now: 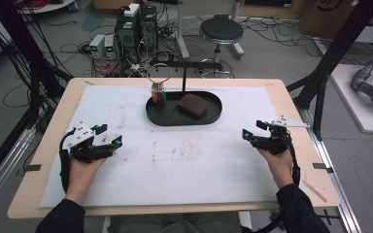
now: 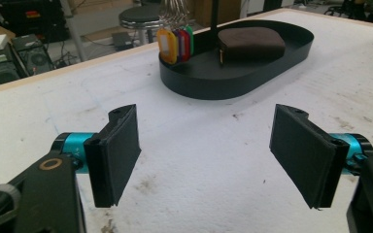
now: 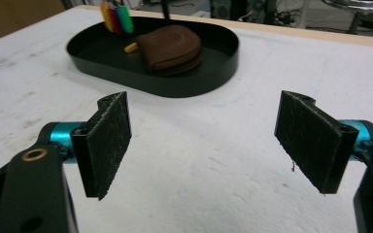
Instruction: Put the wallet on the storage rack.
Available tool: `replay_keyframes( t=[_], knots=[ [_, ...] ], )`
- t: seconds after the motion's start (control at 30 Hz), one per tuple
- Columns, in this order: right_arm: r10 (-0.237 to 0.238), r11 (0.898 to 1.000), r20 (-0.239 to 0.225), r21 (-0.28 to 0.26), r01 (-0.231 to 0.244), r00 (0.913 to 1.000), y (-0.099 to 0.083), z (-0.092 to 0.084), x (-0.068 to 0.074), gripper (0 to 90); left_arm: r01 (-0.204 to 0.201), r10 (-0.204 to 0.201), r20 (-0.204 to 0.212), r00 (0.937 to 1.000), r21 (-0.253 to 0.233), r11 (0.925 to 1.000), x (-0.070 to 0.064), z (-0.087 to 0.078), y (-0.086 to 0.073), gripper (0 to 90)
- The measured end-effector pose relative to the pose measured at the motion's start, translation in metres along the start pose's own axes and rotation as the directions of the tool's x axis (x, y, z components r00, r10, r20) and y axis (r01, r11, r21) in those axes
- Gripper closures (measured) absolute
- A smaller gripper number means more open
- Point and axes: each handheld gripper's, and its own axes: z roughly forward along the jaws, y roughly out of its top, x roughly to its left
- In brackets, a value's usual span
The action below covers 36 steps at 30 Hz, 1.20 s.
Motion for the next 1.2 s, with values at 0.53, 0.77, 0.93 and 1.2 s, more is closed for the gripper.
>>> replay_keyframes(
  t=[0.53,0.77,0.93,1.2],
  knots=[
    [-0.012,0.998,0.056,0.063,0.008,0.9984,-0.006,0.015,-0.01,21.2,0.063,-0.065,-0.07,0.9955,-0.025,0.9977,0.008,-0.006,-0.011,22.1],
    [0.003,0.998,0.102,0.055,-0.008,0.9947,-0.01,0.012,-0.019,21.1,0.031,-0.032,-0.061,0.9976,-0.006,0.9995,0.003,-0.002,-0.01,22.1],
    [0.014,0.999,0.118,0.042,-0.019,0.993,-0.012,0.01,-0.024,21.1,0.02,-0.02,-0.056,0.9982,0.003,0.9998,0.0,0.002,-0.01,22.1],
    [-0.001,0.999,0.116,0.05,-0.005,0.9932,-0.014,0.01,-0.023,21.1,0.018,-0.018,-0.053,0.9984,0.008,0.9998,-0.001,0.003,-0.009,22.1]
  ],
)
